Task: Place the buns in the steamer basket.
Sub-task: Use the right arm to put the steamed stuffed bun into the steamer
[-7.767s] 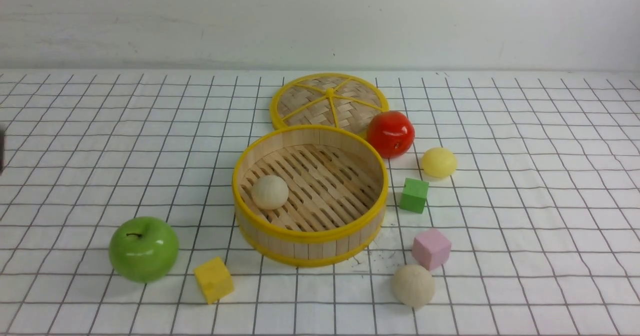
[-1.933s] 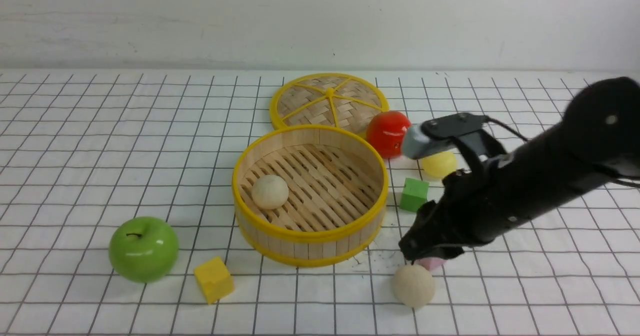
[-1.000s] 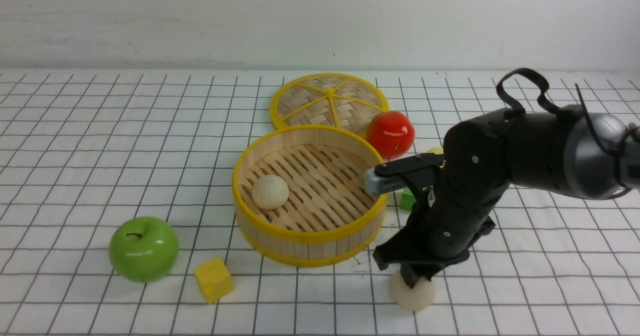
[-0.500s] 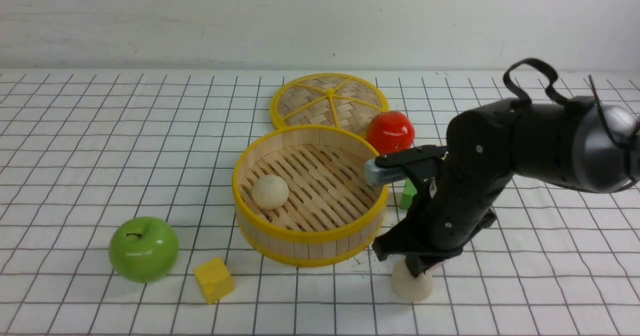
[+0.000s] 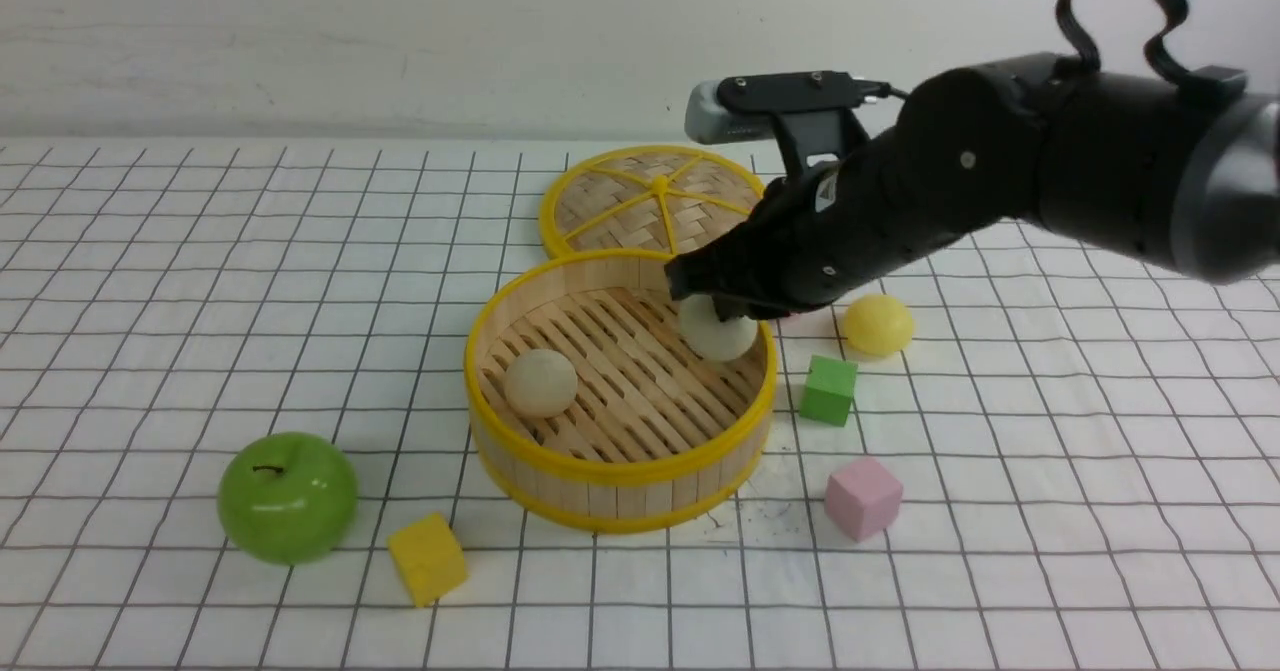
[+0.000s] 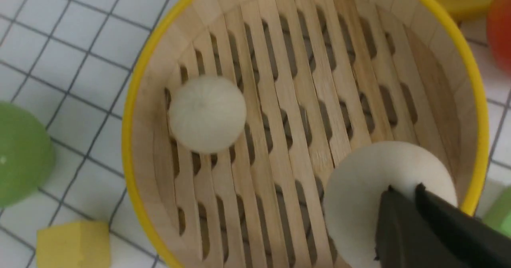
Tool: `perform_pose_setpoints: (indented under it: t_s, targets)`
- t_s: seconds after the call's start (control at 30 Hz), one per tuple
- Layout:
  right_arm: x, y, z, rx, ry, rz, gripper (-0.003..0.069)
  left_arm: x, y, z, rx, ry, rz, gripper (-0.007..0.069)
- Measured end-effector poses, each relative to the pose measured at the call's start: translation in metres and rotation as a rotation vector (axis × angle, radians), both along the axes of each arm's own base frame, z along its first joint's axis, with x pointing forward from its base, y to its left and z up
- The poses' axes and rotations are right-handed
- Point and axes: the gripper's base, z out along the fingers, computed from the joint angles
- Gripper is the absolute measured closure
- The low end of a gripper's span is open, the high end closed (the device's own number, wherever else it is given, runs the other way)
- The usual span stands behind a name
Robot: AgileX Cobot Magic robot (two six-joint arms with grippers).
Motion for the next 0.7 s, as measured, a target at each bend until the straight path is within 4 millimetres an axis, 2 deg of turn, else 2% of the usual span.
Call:
perform_pose_setpoints:
  t_s: [0.03,0.07,0.23,0.33,0.47,0.53,0.57,0.6,0.67,0.7]
  targets:
    - [0.0,0.0,-0.002,-0.001,0.004,-0.001,0.0659,0.0,0.0,0.0,0.0,0.0,0.0,0.0608]
    - [0.006,0.004,-0.015,0.011,0.017,-0.012,0.0657,0.0,0.0,0.0,0.0,0.0,0.0,0.0608]
    - [0.015,0.011,-0.051,0.023,0.106,-0.038,0.0634,0.0,0.0,0.0,0.0,0.0,0.0,0.0608]
    - [0.016,0.013,-0.061,0.032,0.133,-0.048,0.0596,0.0,0.0,0.0,0.0,0.0,0.0,0.0608]
    - [0.017,0.013,-0.06,0.042,0.133,-0.054,0.0519,0.0,0.0,0.0,0.0,0.0,0.0,0.0608]
    - [0.017,0.014,-0.059,0.042,0.135,-0.053,0.0456,0.0,0.0,0.0,0.0,0.0,0.0,0.0608]
    - [0.016,0.014,-0.055,0.038,0.147,-0.046,0.0381,0.0,0.0,0.0,0.0,0.0,0.0,0.0608]
    - [0.017,0.014,-0.054,0.039,0.144,-0.045,0.0381,0.0,0.0,0.0,0.0,0.0,0.0,0.0608]
    - [0.017,0.015,-0.04,0.037,0.154,-0.03,0.0288,0.0,0.0,0.0,0.0,0.0,0.0,0.0608]
    - [0.017,0.015,-0.04,0.035,0.156,-0.028,0.0283,0.0,0.0,0.0,0.0,0.0,0.0,0.0608]
